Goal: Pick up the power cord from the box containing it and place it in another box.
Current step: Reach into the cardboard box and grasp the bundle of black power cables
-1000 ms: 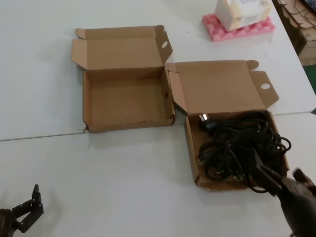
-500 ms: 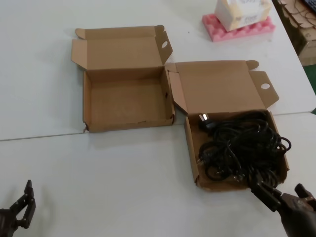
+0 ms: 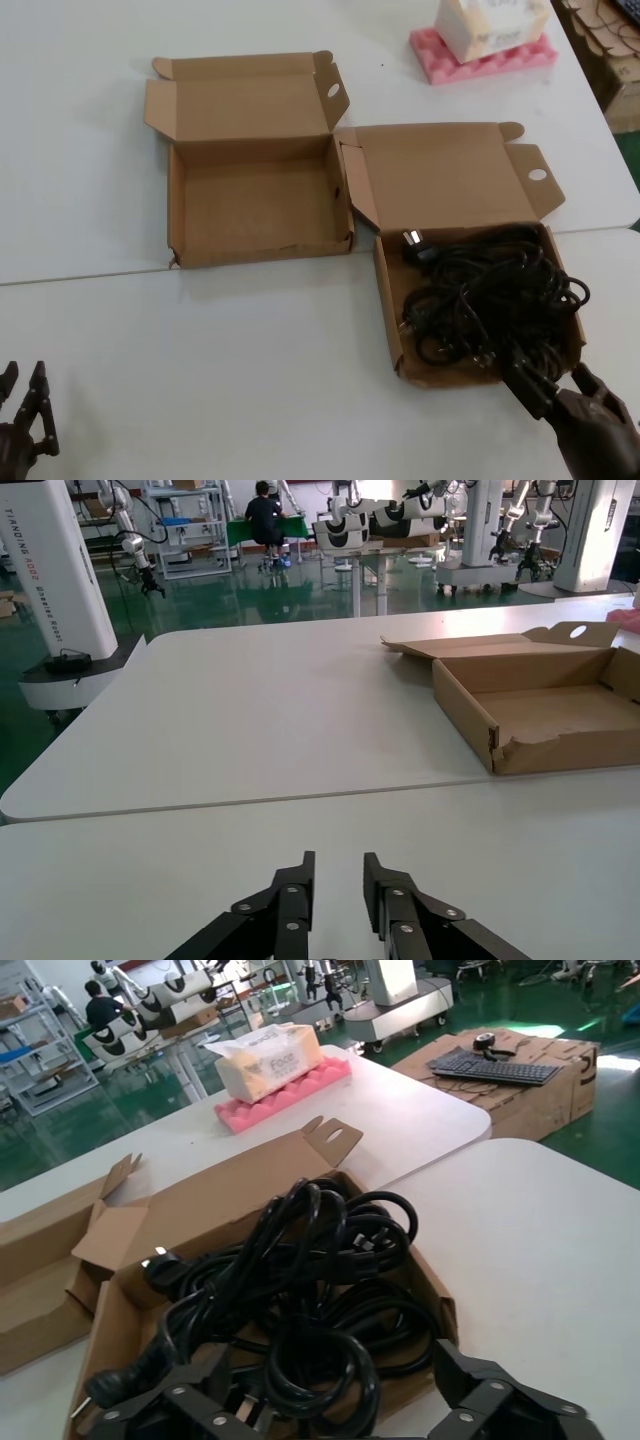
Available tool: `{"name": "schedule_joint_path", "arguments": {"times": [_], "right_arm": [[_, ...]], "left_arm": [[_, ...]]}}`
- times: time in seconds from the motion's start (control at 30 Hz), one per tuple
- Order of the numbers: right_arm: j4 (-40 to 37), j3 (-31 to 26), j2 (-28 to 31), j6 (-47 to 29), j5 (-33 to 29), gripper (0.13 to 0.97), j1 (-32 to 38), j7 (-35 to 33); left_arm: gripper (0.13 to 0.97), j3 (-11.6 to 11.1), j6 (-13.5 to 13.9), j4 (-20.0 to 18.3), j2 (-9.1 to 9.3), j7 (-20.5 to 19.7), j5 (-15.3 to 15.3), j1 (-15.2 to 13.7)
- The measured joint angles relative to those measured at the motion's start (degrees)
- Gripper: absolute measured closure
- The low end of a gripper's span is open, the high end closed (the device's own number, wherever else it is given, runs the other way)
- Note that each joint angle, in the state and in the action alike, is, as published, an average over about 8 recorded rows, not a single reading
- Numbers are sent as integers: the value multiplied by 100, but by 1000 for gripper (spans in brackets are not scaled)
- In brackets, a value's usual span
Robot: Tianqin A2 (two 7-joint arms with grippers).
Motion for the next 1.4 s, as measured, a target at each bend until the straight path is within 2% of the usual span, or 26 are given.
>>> {"name": "schedule_joint_path", "arguments": {"times": [0.13, 0.2, 0.33, 0.6, 0.63, 0.9, 1.03, 1.2, 1.4], "right_arm": [[22, -47, -1, -6, 5, 414, 30, 0], [33, -75, -3, -1, 9, 457, 42, 0], [44, -131, -5, 27, 25, 457, 59, 0], [10, -214, 21, 77, 64, 672, 50, 0], [4, -221, 26, 80, 68, 672, 49, 0], [34, -260, 65, 121, 105, 828, 54, 0], [242, -290, 181, 207, 281, 857, 37, 0], [808, -394, 540, 418, 832, 906, -21, 0], [1598, -502, 1021, 628, 1459, 910, -122, 0]], "left_arm": [[789, 0, 0, 0, 0, 0, 0, 0], [815, 0, 0, 0, 0, 0, 0, 0], [868, 0, 0, 0, 0, 0, 0, 0], [919, 0, 0, 0, 0, 0, 0, 0], [924, 0, 0, 0, 0, 0, 0, 0], [934, 0, 0, 0, 0, 0, 0, 0], [934, 0, 0, 0, 0, 0, 0, 0], [934, 0, 0, 0, 0, 0, 0, 0], [934, 0, 0, 0, 0, -1, 0, 0]]}}
